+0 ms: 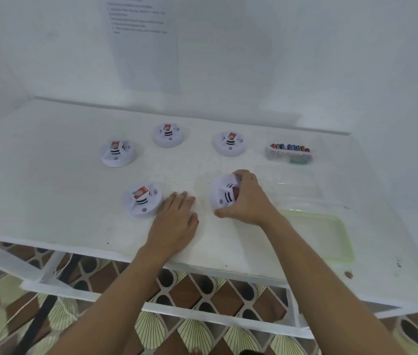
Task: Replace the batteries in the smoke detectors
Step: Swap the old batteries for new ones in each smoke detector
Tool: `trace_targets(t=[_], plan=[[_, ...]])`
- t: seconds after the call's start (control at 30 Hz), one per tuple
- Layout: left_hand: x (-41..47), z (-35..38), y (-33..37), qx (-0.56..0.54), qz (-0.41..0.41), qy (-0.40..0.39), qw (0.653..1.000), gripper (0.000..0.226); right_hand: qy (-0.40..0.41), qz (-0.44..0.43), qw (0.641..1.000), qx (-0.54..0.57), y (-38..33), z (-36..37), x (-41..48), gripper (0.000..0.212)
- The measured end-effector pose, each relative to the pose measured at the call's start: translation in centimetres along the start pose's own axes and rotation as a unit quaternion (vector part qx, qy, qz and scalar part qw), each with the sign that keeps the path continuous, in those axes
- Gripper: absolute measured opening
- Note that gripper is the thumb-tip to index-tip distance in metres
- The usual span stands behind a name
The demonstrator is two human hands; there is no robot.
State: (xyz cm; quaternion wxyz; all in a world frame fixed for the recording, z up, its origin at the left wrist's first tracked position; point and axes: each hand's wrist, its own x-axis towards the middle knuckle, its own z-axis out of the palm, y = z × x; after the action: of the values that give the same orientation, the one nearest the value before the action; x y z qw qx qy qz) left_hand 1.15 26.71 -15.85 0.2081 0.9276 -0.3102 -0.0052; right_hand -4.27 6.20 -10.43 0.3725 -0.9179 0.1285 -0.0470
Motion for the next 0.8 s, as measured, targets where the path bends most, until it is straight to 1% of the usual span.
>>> trace_targets(t=[0.1,0.17,0.2,0.23,0.27,0.33,0.37,0.4,0.43,0.47,0.53,0.6,0.67,0.73,0.8], plan=[[0.1,-0.5,0.5,-0.124,0.01,0.038,0.992,0.037,0.031,0.016,0.985,0.169,-0.6,-0.2,-0.8,0.088],[0.1,-1.4,1.3,-0.224,-0.023,0.055,0.973,0.031,0.014,0.015,0.968,0.249,-0.9,-0.3,-1.4,0.089],[0.3,-1.9,2.0,-0.282,-0.053,0.05,0.957,0.03,0.0,0.01,0.958,0.287,-1.0,-0.4,-1.7,0.09],[0.5,-2.4,2.7,-0.356,-0.088,0.037,0.93,0.029,-0.012,0.001,0.946,0.324,-1.0,-0.5,-1.9,0.091],[0.9,-2.9,3.3,-0.447,-0.125,0.018,0.886,0.028,-0.019,-0.007,0.935,0.354,-1.0,-0.5,-2.0,0.093],[1.5,-3.8,4.3,-0.608,-0.187,-0.034,0.771,0.029,-0.024,-0.011,0.925,0.379,-0.7,-0.8,-2.1,0.093],[1.7,-4.2,4.6,-0.652,-0.196,-0.06,0.73,0.028,-0.028,-0.011,0.926,0.377,-0.6,-1.0,-2.1,0.092],[1.7,-4.5,4.8,-0.672,-0.191,-0.082,0.711,0.028,-0.037,-0.009,0.927,0.372,-0.5,-1.2,-2.1,0.092],[1.7,-4.6,5.0,-0.679,-0.181,-0.094,0.705,0.027,-0.048,-0.006,0.93,0.365,-0.3,-1.4,-2.1,0.092],[1.7,-4.7,5.2,-0.678,-0.173,-0.096,0.708,0.026,-0.059,-0.005,0.932,0.357,0.0,-1.6,-2.1,0.092],[1.9,-4.5,5.3,-0.665,-0.167,-0.078,0.724,0.026,-0.077,-0.009,0.94,0.333,0.4,-2.0,-2.1,0.09],[2.2,-4.1,5.4,-0.643,-0.162,-0.057,0.746,0.025,-0.095,-0.017,0.947,0.308,0.7,-2.4,-2.0,0.094],[2.5,-3.8,5.4,-0.612,-0.143,-0.041,0.777,0.024,-0.113,-0.019,0.947,0.301,0.7,-3.0,-1.9,0.1],[2.7,-3.8,5.7,-0.578,-0.118,-0.029,0.807,0.025,-0.12,-0.028,0.947,0.296,0.6,-3.6,-1.6,0.096],[2.9,-4.3,6.1,-0.554,-0.1,-0.02,0.826,0.025,-0.122,-0.034,0.949,0.29,0.7,-4.2,-1.4,0.092]])
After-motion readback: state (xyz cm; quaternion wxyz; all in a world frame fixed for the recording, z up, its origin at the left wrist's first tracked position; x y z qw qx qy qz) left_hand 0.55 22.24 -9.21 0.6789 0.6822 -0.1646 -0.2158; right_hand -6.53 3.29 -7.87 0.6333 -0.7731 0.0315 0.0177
